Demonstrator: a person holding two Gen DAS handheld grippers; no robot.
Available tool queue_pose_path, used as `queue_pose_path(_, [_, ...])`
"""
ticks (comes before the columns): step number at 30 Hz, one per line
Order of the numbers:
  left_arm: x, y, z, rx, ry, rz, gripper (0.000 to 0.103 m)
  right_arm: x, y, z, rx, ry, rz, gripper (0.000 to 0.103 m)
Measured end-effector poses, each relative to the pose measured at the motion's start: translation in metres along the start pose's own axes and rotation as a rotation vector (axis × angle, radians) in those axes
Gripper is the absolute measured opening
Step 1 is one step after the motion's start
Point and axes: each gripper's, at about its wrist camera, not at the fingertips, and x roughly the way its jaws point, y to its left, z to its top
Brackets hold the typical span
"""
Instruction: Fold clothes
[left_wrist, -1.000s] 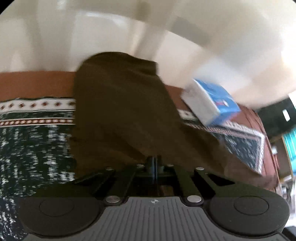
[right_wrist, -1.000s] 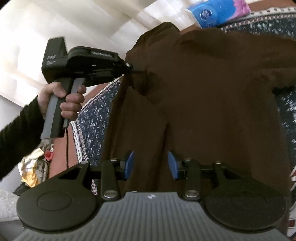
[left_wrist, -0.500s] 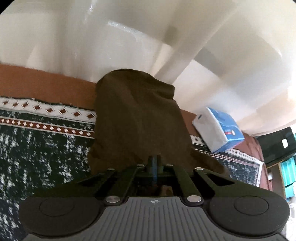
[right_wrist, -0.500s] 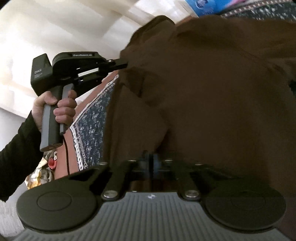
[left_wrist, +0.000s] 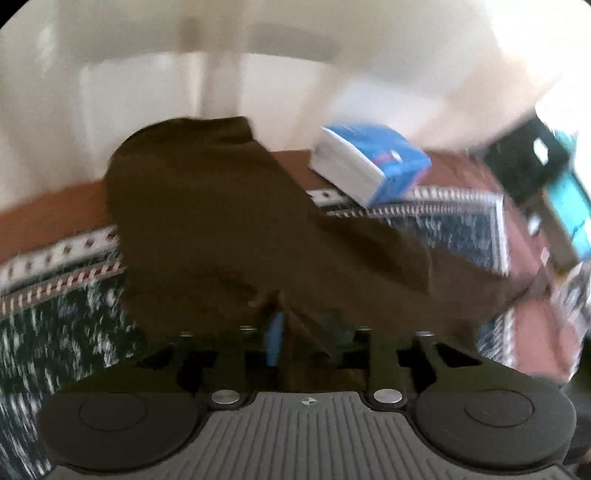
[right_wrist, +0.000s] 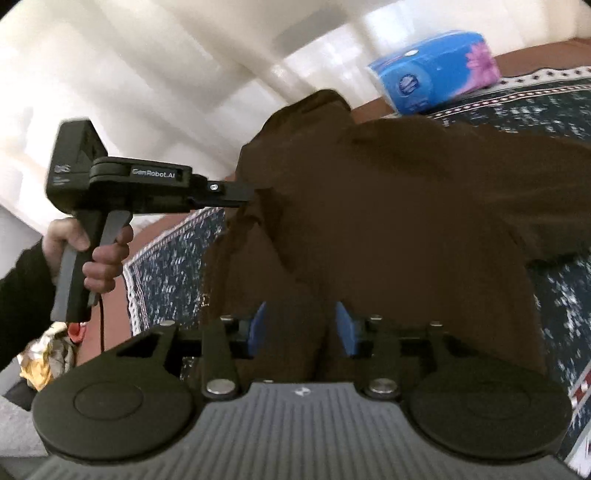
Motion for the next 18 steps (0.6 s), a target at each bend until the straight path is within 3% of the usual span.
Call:
queue_pose_path(1, [0.001, 0.000, 0.000, 0.003, -0.005, 0.015, 0.033, 0.006, 0.001, 0.001, -0.004, 0.013, -0.002, 0.046])
queue_pose_path(2, [0.002, -0.001, -0.001, 0.007, -0.011, 0.031, 0.007, 0.013, 0.002, 0.003, -0.008, 0.026, -0.003, 0.046])
queue_pose_path(4, [0.005, -0.001, -0.002, 0.014, -0.022, 0.061, 0.005, 0.024, 0.000, 0.004, -0.006, 0.057, -0.016, 0.010])
queue_pose_path(5, [0.006, -0.002, -0.002, 0.017, -0.027, 0.077, 0.003, 0.028, -0.002, 0.004, 0.003, 0.062, -0.032, 0.006])
queue_pose_path(12, [0.014, -0.004, -0.005, 0.042, -0.065, 0.184, 0.005, 0.027, -0.009, 0.002, 0.064, 0.042, -0.042, 0.008])
queue_pose_path(14, [0.017, -0.005, -0.006, 0.049, -0.076, 0.215, 0.028, 0.011, -0.004, 0.004, 0.055, 0.009, -0.083, 0.015])
queue_pose_path(18, [-0.021, -0.019, -0.005, 0.085, -0.129, 0.207, 0.037, -0.037, 0.006, 0.003, 0.048, -0.057, -0.126, 0.015])
